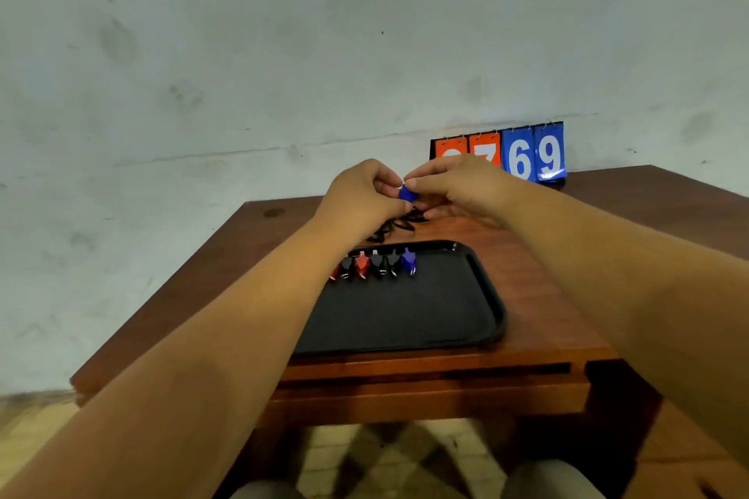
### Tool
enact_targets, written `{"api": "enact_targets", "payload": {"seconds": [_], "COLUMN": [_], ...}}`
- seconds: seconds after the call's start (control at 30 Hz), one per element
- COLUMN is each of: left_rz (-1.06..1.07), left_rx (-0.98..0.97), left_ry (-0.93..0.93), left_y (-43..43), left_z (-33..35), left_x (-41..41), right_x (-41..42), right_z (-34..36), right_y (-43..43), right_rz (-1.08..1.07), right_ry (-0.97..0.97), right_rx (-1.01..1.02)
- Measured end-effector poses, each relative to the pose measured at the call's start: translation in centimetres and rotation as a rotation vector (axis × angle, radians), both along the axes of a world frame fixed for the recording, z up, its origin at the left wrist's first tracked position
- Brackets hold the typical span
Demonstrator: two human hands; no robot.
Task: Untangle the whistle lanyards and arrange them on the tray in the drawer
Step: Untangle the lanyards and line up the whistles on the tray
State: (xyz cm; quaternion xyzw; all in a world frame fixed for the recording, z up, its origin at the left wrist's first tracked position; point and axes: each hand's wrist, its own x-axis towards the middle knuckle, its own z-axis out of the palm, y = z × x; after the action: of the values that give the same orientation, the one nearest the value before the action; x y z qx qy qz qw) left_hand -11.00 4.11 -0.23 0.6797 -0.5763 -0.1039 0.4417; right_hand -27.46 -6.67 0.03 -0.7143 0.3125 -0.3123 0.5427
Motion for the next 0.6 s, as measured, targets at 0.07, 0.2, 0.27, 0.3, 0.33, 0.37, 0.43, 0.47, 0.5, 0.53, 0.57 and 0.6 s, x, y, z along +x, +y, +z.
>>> {"api": "enact_targets", "payload": {"seconds": [0.07,0.2,0.27,0.3,0.33,0.37,0.43,0.47,0.5,0.53,0.57,0.6], "left_rz": [-0.021,-0.063,-0.058,-0.053,-0.047,-0.040,-0.016,0.002,0.019,0.034,0.046,0.058], "left_rx": [0.019,0.071,0.077,0.081,0.086,0.087,0.089,0.092,0.096,0.102,0.111,0.121], "left_ry": [0.009,0.002,-0.006,-0.019,-0.035,-0.049,-0.071,-0.079,-0.094,-0.118,-0.148,-0.172], "left_y": [0.0,0.1,0.2,0.2,0.3,0.2,0.2,0.2,0.2,0.3,0.3,0.3], "left_z": [-1.0,-2.9,-3.8,-4.3,-4.7,-5.0,-5.5,-5.6,-5.8,-5.9,-6.1,-6.3], "left_x": [-0.4,-0.6,-0.4,-0.3,-0.1,0.2,0.9,1.3,1.8,2.4,3.0,3.6], "right_x": [-0.6,-1.3,-1.6,-1.8,-1.9,-1.9,-2.0,-1.9,-1.8,-1.6,-1.4,-1.2], "right_z": [-1.1,-3.8,-5.2,-5.8,-6.3,-6.8,-7.5,-7.8,-8.0,-8.2,-8.3,-8.4], "right_y": [0.0,0.0,-0.3,-0.5,-0.8,-1.1,-1.7,-2.0,-2.1,-2.2,-2.3,-2.4], "right_rz": [-0.005,-0.036,-0.067,-0.089,-0.114,-0.139,-0.170,-0.175,-0.173,-0.167,-0.163,-0.162], "right_ry": [-0.001,-0.049,-0.002,0.027,0.063,0.102,0.168,0.188,0.203,0.218,0.238,0.261], "right_rx": [0.039,0.168,0.144,0.126,0.103,0.078,0.034,0.021,0.007,-0.009,-0.029,-0.048]}}
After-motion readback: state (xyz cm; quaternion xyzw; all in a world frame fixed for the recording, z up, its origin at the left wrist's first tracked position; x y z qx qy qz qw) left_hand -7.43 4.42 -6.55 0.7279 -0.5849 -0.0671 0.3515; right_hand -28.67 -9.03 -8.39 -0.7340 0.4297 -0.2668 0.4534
